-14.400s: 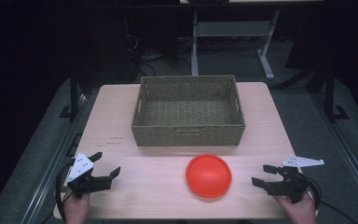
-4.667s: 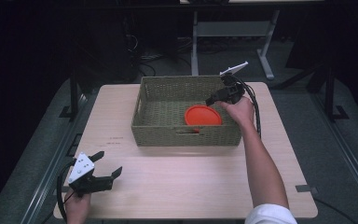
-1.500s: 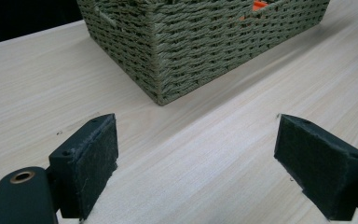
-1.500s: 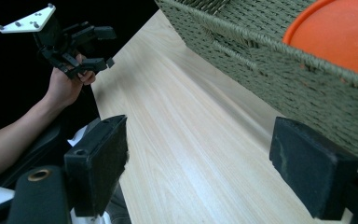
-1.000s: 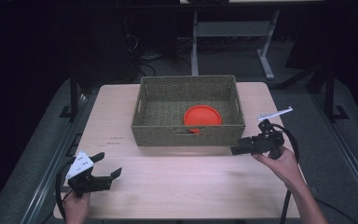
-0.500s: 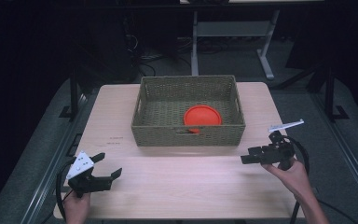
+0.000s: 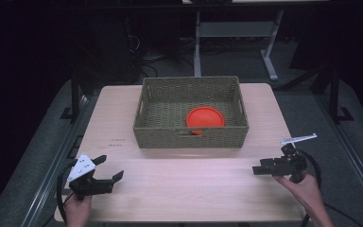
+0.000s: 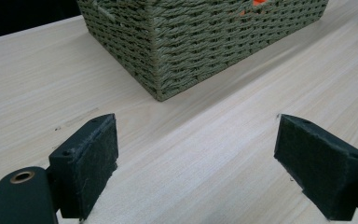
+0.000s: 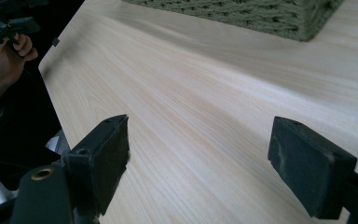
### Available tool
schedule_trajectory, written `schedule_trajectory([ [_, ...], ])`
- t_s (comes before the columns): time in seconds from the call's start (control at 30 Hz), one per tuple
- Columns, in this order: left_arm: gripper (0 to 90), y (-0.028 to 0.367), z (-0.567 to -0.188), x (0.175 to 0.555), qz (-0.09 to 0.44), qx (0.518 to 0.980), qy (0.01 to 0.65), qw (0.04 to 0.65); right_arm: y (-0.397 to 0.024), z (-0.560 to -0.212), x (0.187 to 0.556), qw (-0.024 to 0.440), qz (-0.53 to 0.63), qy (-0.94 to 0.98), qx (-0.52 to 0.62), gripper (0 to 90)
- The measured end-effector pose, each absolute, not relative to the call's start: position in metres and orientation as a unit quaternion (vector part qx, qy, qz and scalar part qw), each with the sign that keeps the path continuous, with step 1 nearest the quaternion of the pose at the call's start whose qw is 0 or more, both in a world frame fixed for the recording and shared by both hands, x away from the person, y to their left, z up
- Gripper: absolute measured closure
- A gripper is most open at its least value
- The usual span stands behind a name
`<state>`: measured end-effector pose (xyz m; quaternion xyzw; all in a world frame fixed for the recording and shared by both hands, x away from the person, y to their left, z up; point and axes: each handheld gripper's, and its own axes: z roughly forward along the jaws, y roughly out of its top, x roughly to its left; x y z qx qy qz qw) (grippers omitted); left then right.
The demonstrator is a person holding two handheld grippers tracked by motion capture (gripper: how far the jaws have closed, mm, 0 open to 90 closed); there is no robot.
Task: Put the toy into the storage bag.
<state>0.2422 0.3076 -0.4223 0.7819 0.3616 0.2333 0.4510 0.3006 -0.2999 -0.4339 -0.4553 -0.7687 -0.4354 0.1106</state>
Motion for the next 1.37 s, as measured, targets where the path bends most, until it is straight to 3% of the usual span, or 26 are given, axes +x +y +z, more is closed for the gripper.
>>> schedule_trajectory([
  [1.13,12.9,0.306,-0.424,0.242,0.231,0.786,0.36,0.446,-0.333,-0.465,0.267,0.095,-0.442,-0.742,-0.495,19.2],
  [1.37,12.9,0.303,-0.424,0.242,0.235,0.783,0.363,0.448,-0.325,-0.457,0.259,0.069,-0.459,-0.744,-0.48,18.7],
])
